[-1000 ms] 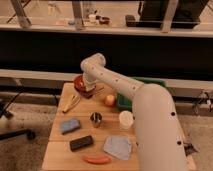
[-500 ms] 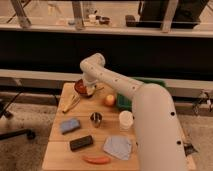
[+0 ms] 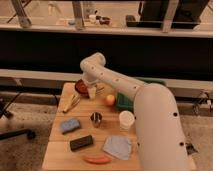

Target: Stack bowls into tray

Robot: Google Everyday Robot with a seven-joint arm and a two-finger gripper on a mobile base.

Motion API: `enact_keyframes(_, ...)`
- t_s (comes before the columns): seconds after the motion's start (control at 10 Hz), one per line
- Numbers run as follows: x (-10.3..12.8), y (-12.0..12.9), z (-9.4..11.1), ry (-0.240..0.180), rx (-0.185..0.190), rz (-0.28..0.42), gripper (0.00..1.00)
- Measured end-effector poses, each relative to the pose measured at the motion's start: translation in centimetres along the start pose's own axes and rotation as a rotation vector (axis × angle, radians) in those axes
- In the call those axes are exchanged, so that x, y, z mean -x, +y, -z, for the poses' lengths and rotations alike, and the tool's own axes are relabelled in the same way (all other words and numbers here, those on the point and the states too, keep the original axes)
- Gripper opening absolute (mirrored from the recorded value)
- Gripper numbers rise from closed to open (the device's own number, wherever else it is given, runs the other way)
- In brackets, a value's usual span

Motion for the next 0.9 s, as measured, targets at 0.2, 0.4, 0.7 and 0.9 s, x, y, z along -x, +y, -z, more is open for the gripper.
enact_keyframes(0.2, -0.2, 0.6, 1.6, -0.004, -0.009, 0.000, 0.80)
enact_keyframes(0.4, -0.7, 2.1, 3.2, -0.002, -0.015, 0.002, 0.80)
enact_keyframes(0.7, -0.6, 3.6, 3.5, 0.002, -0.002, 0.006, 0.80)
enact_keyframes(0.9, -0.3, 4.5, 2.4, 0.001, 0.006, 0.010, 0.80)
